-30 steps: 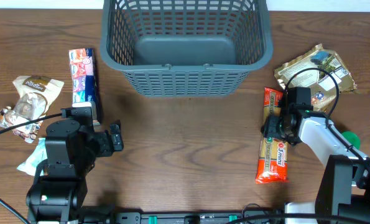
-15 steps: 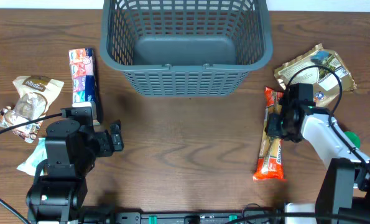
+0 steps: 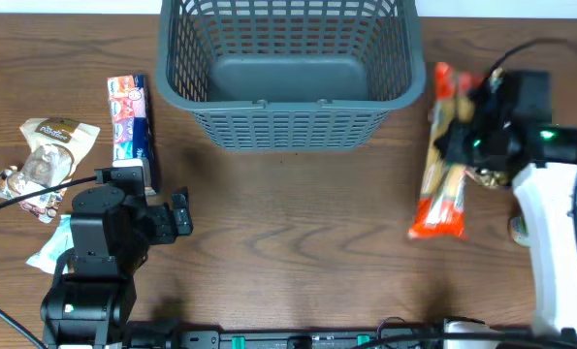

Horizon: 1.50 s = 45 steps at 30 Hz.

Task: Pack container
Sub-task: 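Lift the spaghetti packet and drop it into the grey basket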

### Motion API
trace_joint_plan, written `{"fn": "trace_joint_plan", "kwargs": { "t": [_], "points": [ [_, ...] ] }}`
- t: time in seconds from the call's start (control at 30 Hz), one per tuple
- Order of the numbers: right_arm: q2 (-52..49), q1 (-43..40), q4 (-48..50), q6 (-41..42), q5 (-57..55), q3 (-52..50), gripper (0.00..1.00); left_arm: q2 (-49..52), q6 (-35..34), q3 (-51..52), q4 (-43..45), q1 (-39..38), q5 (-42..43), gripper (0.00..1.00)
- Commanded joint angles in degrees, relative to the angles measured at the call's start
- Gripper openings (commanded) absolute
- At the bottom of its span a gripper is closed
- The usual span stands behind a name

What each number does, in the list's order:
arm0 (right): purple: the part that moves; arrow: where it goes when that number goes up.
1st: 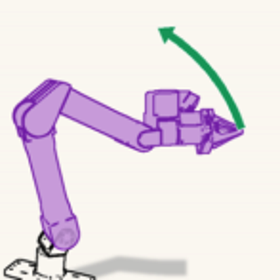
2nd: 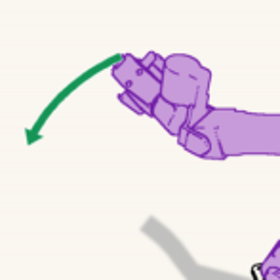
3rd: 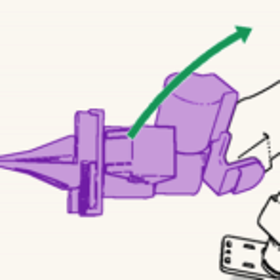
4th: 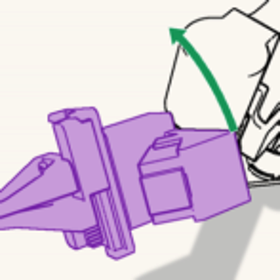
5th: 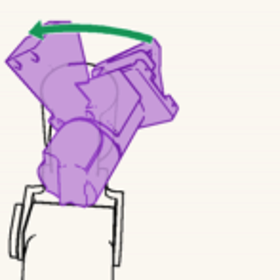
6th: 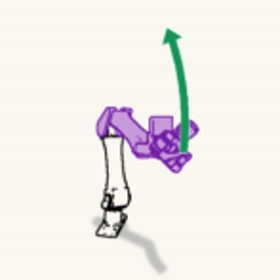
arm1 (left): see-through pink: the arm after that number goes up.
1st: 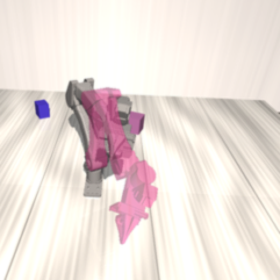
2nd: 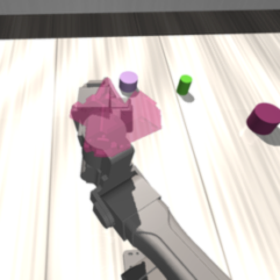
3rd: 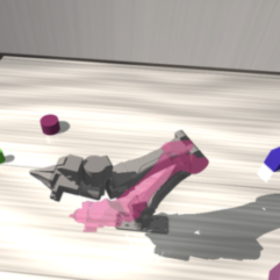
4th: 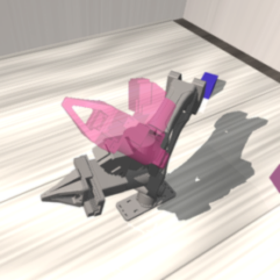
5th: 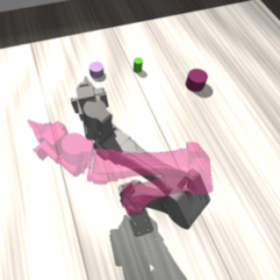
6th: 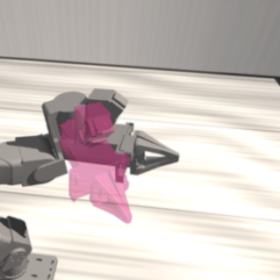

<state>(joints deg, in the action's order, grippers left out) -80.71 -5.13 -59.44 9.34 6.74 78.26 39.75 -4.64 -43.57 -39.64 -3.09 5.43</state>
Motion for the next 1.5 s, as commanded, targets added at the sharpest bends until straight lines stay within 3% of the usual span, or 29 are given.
{"fn": "trace_joint_plan", "kwargs": {
  "t": [0.0, 0.33, 0.57, 0.67, 1.1, 1.47],
  "points": [
    [1.31, -0.15, 0.07, -0.66, -6.27, 7.1, 0.01, -0.26, 0.31, -1.31, 0.02, 0.28, -0.04, 0.98],
    [0.9, 1.18, -0.48, -12.22, -3.28, 28.5, 0.01, -0.26, 0.31, -1.31, 0.02, 0.28, -0.04, 0.98],
    [-4.39, 10.32, -1.2, -33.55, -5.05, 41.99, 0.01, -0.26, 0.31, -1.31, 0.0, 0.28, -0.02, 0.99],
    [-8.48, 13.31, 1.44, -37.9, -6.88, 45.68, 0.01, -0.26, 0.31, -1.31, 0.0, 0.28, -0.02, 0.98],
    [-26.08, 27.71, 23.65, -62.42, -7.96, 47.41, 0.01, -0.26, -0.17, -1.31, -0.04, 0.28, -0.02, 0.99],
    [-40.22, 33.62, 18.01, -64.48, -7.74, 47.41, 0.01, -0.26, -0.37, -1.29, -1.51, 0.28, -0.02, 0.98]
  ]
}}
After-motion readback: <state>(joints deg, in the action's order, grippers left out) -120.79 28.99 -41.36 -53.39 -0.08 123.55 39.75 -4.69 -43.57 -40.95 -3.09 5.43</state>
